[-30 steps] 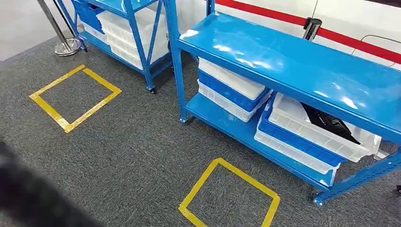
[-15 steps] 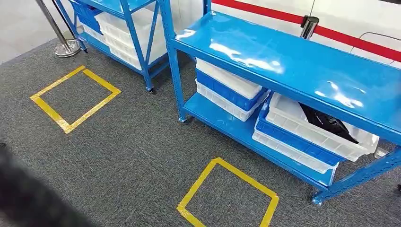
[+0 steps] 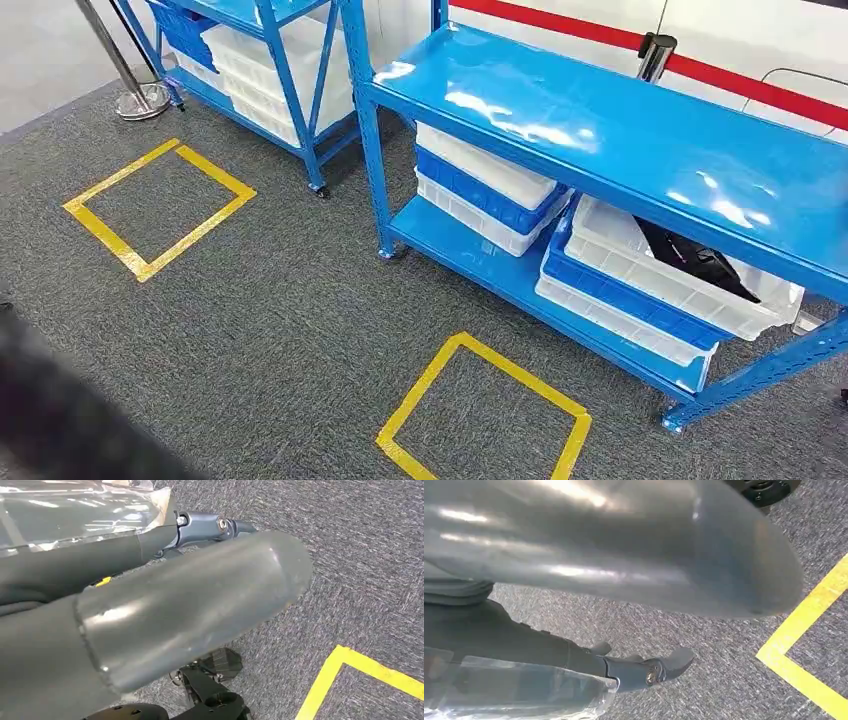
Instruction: Take the parts from the cabinet and place them on the table.
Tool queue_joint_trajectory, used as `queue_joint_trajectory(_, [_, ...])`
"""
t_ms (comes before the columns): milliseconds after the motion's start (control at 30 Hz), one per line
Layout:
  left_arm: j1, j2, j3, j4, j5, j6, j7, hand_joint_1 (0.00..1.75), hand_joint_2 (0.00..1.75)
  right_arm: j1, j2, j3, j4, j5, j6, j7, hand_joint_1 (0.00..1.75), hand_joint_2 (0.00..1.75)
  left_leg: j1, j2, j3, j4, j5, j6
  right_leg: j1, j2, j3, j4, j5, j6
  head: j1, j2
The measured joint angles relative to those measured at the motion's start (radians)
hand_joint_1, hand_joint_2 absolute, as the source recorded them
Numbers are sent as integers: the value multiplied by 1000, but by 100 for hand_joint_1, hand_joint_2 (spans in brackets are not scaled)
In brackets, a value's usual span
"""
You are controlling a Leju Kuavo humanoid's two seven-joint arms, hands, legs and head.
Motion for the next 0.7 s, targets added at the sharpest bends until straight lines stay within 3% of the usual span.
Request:
queue_joint_trajectory(33, [-1, 3, 0, 0, 0, 0, 0, 0, 0, 0, 3, 0, 0, 0, 0, -1, 0, 0, -3, 0, -4, 9, -4, 3, -21, -1, 5, -12, 8, 9, 0, 0])
queue_joint_trajectory(67, [-1, 3, 0, 0, 0, 0, -1, 0, 0, -1, 1, 0, 0, 1, 0, -2, 0, 0, -4, 1, 1, -9, 2, 18, -15, -1, 12, -28, 13, 13, -4, 0])
queue_joint_trajectory(100, [-2, 3, 0, 0, 0, 0, -2, 0, 0, -1, 3, 0, 0, 2, 0, -4, 0, 0, 0, 2, 25, -51, 23, 35, 1, -3, 17, -38, 17, 19, -8, 0])
queue_joint_trajectory(133, [-2, 2, 0, 0, 0, 0, -3, 0, 0, -1, 0, 0, 0, 3, 0, -4, 0, 0, 10, 7, 41, -81, 39, 36, -5, -1, 13, -28, 12, 15, 0, 0])
queue_joint_trajectory(167, [-3, -1, 0, 0, 1, 0, -3, 0, 0, -1, -1, 0, 0, 4, 0, -5, 0, 0, 13, 7, 46, -97, 49, 48, -4, 3, -12, 22, -19, 6, 4, 0])
queue_joint_trajectory(200, [-3, 0, 0, 0, 1, 0, -3, 0, 0, -1, -1, 0, 0, 6, 0, -5, 0, 0, 15, 7, 45, -98, 50, 47, -5, 5, -54, 102, -53, 1, 3, 0])
queue_joint_trajectory(267, [-1, 0, 0, 0, 3, 0, -2, 0, 0, 0, -3, 0, 0, 7, 0, -5, 0, 0, 17, 7, 42, -97, 48, 40, -17, 5, -128, 240, -96, 8, 3, 0])
queue_joint_trajectory(300, [1, -1, 0, 0, 3, 0, -2, 0, 0, 4, -4, 0, 0, 7, 0, -5, 0, 0, 20, 6, 41, -96, 47, 34, -24, 5, -140, 259, -93, 18, 3, 0])
queue_joint_trajectory(333, [3, -1, 0, 0, 3, 0, -2, 0, 0, 6, -6, 0, 0, 7, 0, -5, 0, 0, 26, 5, 42, -93, 45, 23, -32, 5, -126, 227, -71, 34, 4, 0])
queue_joint_trajectory(400, [5, -2, 0, 0, 3, 0, -1, 0, 0, 6, -7, 0, 0, 8, -2, -5, 0, 0, 44, 4, 41, -69, 30, -6, -54, 1, -40, 50, 5, 78, 5, 0])
queue_joint_trajectory(433, [4, 0, 0, 0, 2, 0, 0, 0, 0, 5, -7, 0, 0, 8, -3, -6, 0, 0, 46, 6, 33, -43, 15, -26, -64, -13, -17, -6, 13, 93, 9, 0])
queue_joint_trajectory(467, [3, 6, 0, 0, 1, 0, 1, 0, 0, 3, 5, 0, 0, 9, -3, -6, 0, 0, 45, 4, 23, -25, -2, -43, -48, -2, -21, 17, 4, 79, 17, 0])
queue_joint_trajectory(500, [3, 5, 0, 0, 0, 0, 2, 0, 0, 3, -2, 0, 0, 10, -5, -8, 0, 0, 44, 4, 22, -13, -12, -47, -47, 3, -23, 33, -5, 44, 6, 0])
queue_joint_trajectory(533, [0, 2, 0, 0, 0, 0, 2, 0, 0, 4, -2, 0, 0, 10, -5, -8, 0, 0, 52, 5, 24, -11, -14, -50, -46, 4, -37, 37, -11, 31, -1, 0])
queue_joint_trajectory(600, [-3, -2, 0, 0, 0, 0, 2, 0, 0, 1, -4, -1, 0, 10, -6, -9, 0, 0, 63, 5, 26, -14, -15, -54, -34, 10, -29, 46, -16, 9, -2, 0])
queue_joint_trajectory(633, [-3, -3, 0, -1, 0, 0, 3, 0, 0, 3, -5, -1, 0, 11, -8, -10, 0, 0, 66, 0, 20, 7, -33, -48, -34, 10, -29, 44, -14, 0, -7, 0])
queue_joint_trajectory(667, [-3, -3, 0, -1, 0, 0, 3, 0, 0, 3, -6, -1, 0, 11, -8, -10, 0, 0, 61, -4, -7, 62, -67, -41, -28, 11, -28, 44, -13, 0, -7, 0])
queue_joint_trajectory(700, [-3, -3, 0, -1, 0, 0, 3, 0, 0, 3, -6, -1, 0, 11, -9, -11, 0, 0, 52, -10, -53, 149, -111, -34, -22, 11, -29, 44, -13, -4, -10, 0])
